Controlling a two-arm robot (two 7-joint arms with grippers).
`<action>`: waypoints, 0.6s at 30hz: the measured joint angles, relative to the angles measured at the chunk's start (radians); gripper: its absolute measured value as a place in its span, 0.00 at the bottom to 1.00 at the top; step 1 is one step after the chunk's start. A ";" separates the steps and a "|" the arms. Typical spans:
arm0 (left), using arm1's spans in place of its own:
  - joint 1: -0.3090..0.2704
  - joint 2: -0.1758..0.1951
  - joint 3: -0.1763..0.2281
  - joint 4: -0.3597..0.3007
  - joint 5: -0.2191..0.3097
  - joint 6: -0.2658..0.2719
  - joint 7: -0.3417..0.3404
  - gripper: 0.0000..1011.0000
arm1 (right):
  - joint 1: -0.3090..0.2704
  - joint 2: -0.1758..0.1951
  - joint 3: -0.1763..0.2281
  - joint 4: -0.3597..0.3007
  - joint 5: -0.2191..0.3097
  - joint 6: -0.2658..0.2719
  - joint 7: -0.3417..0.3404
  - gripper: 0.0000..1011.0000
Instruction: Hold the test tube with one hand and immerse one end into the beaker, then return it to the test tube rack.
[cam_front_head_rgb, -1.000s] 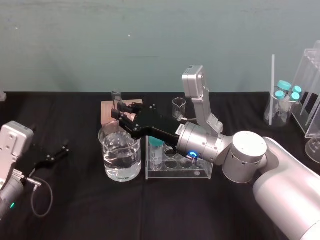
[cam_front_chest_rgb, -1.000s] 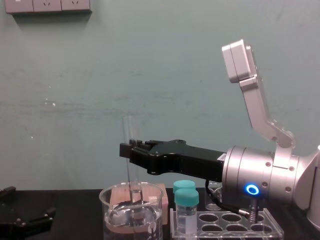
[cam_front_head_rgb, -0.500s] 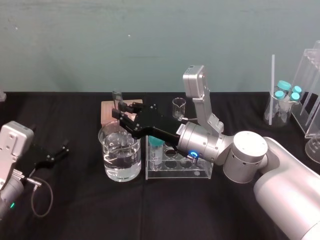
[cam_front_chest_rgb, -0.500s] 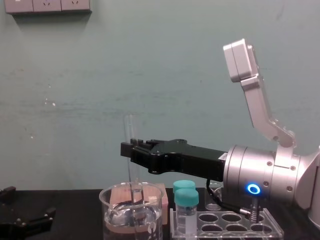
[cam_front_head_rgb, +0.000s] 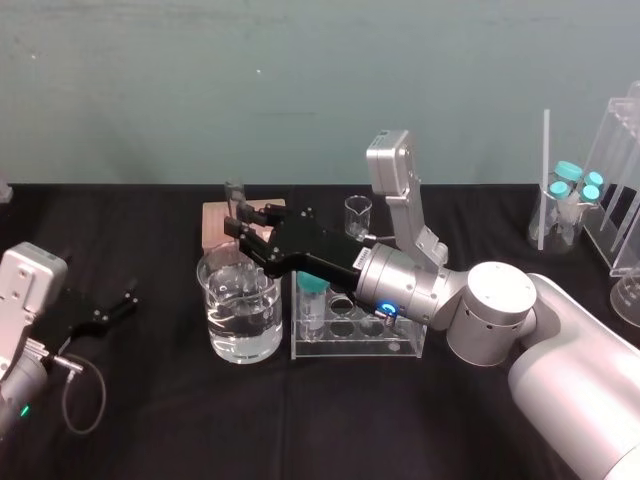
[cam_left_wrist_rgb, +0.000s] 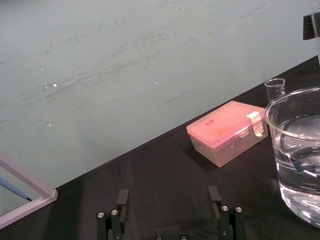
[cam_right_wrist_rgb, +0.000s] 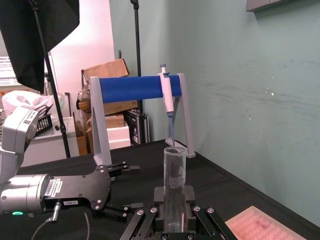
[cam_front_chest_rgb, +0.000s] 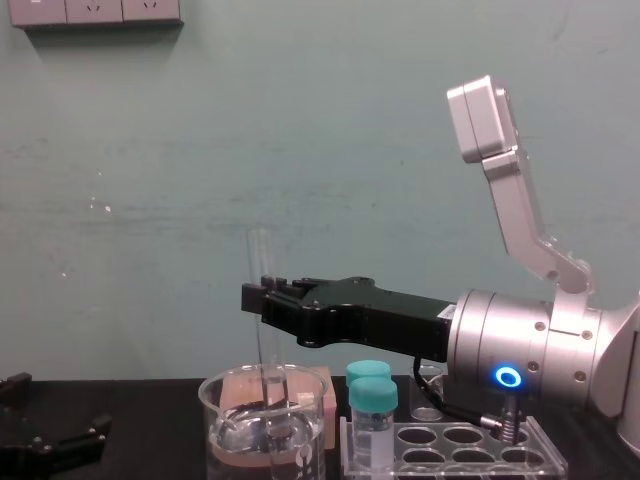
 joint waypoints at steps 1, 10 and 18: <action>0.000 0.000 0.000 0.000 0.000 0.000 0.000 0.99 | 0.000 0.000 0.000 -0.001 0.000 0.000 0.000 0.23; 0.000 0.000 0.000 0.000 0.000 0.000 0.000 0.99 | 0.000 0.000 -0.001 0.000 -0.001 0.001 0.000 0.23; 0.000 0.000 0.000 0.000 0.000 0.000 0.000 0.99 | 0.002 -0.002 -0.002 0.002 -0.002 0.000 0.000 0.23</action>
